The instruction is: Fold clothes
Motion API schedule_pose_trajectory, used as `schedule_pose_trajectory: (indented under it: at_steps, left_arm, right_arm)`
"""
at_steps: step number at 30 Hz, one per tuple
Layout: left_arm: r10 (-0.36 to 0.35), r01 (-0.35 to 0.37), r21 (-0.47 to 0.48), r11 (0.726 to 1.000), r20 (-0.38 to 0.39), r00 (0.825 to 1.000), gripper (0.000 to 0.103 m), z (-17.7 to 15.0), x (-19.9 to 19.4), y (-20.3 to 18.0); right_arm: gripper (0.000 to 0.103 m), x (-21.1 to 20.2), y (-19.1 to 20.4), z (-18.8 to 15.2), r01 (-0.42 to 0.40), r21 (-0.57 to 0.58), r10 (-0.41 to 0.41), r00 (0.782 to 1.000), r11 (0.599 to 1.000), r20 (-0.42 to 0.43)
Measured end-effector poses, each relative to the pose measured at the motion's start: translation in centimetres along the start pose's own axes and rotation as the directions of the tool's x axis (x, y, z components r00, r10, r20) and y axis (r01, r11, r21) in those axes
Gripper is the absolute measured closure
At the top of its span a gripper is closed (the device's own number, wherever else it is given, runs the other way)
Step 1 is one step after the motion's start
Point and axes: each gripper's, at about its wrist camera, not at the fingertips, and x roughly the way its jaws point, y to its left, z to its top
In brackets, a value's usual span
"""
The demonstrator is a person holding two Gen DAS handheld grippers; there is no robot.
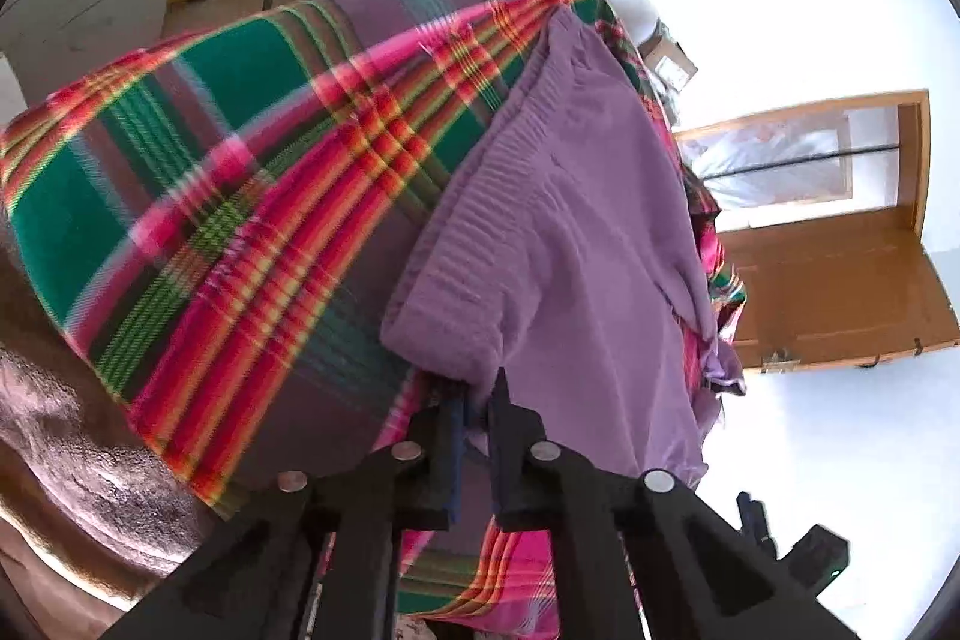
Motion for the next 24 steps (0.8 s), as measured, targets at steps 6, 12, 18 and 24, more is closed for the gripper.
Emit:
schedule_pose_trajectory:
  at_steps: [6, 12, 18, 24]
  left_arm:
    - [-0.005, 0.008, -0.022, 1.000, 0.101, 0.995, 0.099, 0.5, -2.4, 1.0]
    - [0.048, -0.046, -0.024, 0.999, 0.074, 0.996, 0.099, 0.4, -1.1, 1.2]
    - [0.049, -0.047, -0.027, 0.999, 0.079, 0.996, 0.092, 0.3, -1.7, 1.6]
    - [0.056, -0.063, 0.039, 0.997, 0.150, 0.987, 0.091, -0.3, -3.1, 0.6]
  right_arm:
    - [0.074, 1.7, 0.2, -1.1, -0.034, 0.004, 0.034, 0.998, 0.999, -0.051]
    - [0.074, 2.1, -0.7, -1.5, -0.016, 0.032, 0.018, 0.998, 0.999, -0.056]
    - [0.074, 0.2, -2.8, -1.8, 0.061, 0.089, -0.062, 0.998, 0.994, 0.006]
    - [0.074, -5.6, -8.4, -3.8, 0.242, 0.304, -0.287, 0.951, 0.921, 0.112]
